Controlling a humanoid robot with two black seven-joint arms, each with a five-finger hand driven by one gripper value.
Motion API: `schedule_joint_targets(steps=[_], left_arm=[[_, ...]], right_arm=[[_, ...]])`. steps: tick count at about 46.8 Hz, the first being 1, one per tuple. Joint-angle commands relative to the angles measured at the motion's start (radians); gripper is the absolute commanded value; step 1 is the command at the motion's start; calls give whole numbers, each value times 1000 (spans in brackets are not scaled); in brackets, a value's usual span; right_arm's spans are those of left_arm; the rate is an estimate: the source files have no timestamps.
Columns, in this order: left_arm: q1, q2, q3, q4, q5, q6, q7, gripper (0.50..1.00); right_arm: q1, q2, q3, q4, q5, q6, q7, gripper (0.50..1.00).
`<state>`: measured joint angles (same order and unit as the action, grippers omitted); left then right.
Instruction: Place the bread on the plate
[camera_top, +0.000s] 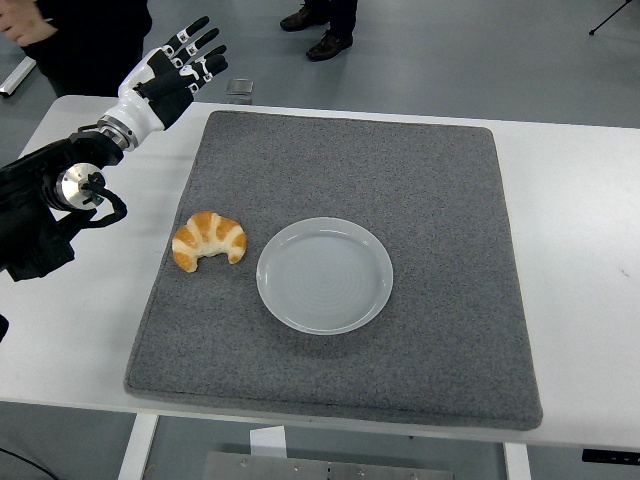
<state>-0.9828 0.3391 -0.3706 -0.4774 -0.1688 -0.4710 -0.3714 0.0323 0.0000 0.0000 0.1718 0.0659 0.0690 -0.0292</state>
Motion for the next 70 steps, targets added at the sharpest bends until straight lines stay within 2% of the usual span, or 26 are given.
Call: schedule_joint_targets(steps=[1,46,55,60,70], left_arm=[[1,0,-5,0,0,-3,-1,992],[0,9,4,-3,6,-23,-11,990],[-13,51,6,-24,20,-17,2,990],[-27,104,9,-92,28,20,9,990],[-100,254,104,-377,46,192,55,990]], right_arm=[[0,0,0,0,0,0,0,952],[0,0,0,0,0,0,0,952],[0,0,0,0,0,0,0,952],[0,0,0,2,0,0,0,952],[0,0,0,3,0,0,0,952]])
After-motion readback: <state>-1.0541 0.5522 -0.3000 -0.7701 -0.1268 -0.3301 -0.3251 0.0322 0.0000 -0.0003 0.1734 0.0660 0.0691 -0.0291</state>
